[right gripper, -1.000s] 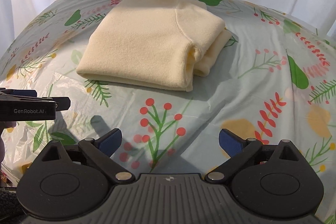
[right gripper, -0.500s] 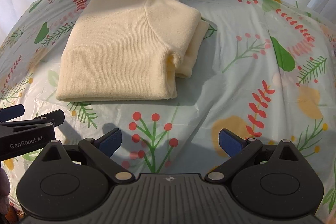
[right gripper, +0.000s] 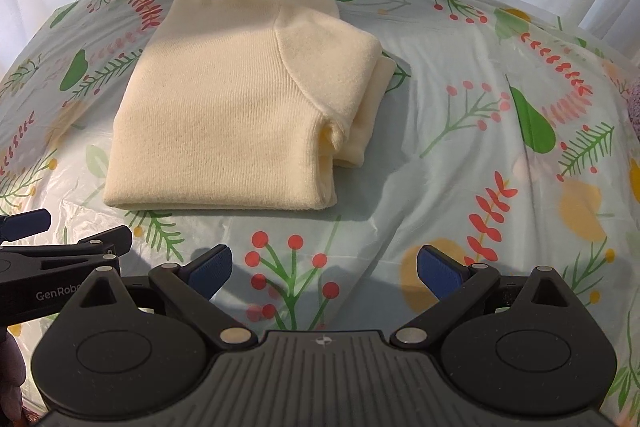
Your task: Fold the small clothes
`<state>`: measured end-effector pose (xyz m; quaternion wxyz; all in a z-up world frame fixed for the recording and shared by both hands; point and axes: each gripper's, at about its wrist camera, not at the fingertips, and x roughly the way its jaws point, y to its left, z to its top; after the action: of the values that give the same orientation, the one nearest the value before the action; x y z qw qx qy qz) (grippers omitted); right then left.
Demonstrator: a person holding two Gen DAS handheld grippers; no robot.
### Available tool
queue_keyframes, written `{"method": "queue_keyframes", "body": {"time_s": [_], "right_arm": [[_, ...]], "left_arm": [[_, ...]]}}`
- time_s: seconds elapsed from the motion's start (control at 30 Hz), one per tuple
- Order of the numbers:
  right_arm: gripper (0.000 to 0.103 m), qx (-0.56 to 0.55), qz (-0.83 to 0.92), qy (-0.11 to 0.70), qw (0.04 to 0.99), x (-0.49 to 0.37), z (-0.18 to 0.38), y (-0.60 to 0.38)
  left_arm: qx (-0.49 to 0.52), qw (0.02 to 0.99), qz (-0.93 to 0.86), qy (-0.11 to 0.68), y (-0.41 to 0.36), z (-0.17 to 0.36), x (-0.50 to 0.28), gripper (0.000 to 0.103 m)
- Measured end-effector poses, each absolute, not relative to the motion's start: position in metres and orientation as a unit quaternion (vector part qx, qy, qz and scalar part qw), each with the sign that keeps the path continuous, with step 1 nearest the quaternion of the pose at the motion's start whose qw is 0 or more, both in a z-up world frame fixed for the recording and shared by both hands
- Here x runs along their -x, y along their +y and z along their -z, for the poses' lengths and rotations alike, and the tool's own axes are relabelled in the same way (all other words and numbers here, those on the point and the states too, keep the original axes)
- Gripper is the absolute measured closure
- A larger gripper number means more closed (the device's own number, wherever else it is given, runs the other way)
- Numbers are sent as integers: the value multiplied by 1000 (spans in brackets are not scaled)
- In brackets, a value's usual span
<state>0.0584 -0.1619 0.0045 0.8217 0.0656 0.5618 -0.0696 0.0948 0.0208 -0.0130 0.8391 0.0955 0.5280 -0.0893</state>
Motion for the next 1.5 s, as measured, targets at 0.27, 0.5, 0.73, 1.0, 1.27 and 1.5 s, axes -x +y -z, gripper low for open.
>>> {"method": "queue_keyframes", "body": {"time_s": [0.27, 0.5, 0.73, 1.0, 1.27, 1.5], "right_arm": [[4, -61, 72, 563, 821, -58, -4, -162], [4, -59, 72, 563, 821, -56, -4, -164], [4, -61, 73, 564, 820, -55, -4, -164], [4, -57, 74, 564, 821, -55, -5, -163], [4, -55, 73, 565, 820, -54, -5, -163], [4, -53, 74, 565, 820, -54, -5, -162]], "left_arm": [[-98, 837, 94, 530, 18, 13, -94, 8], [-96, 837, 92, 531, 20, 13, -93, 8], [-96, 837, 92, 532, 21, 13, -92, 8], [-95, 836, 92, 533, 22, 14, -92, 8], [-94, 837, 90, 532, 24, 13, -92, 8], [-95, 837, 90, 532, 24, 12, -92, 8]]}}
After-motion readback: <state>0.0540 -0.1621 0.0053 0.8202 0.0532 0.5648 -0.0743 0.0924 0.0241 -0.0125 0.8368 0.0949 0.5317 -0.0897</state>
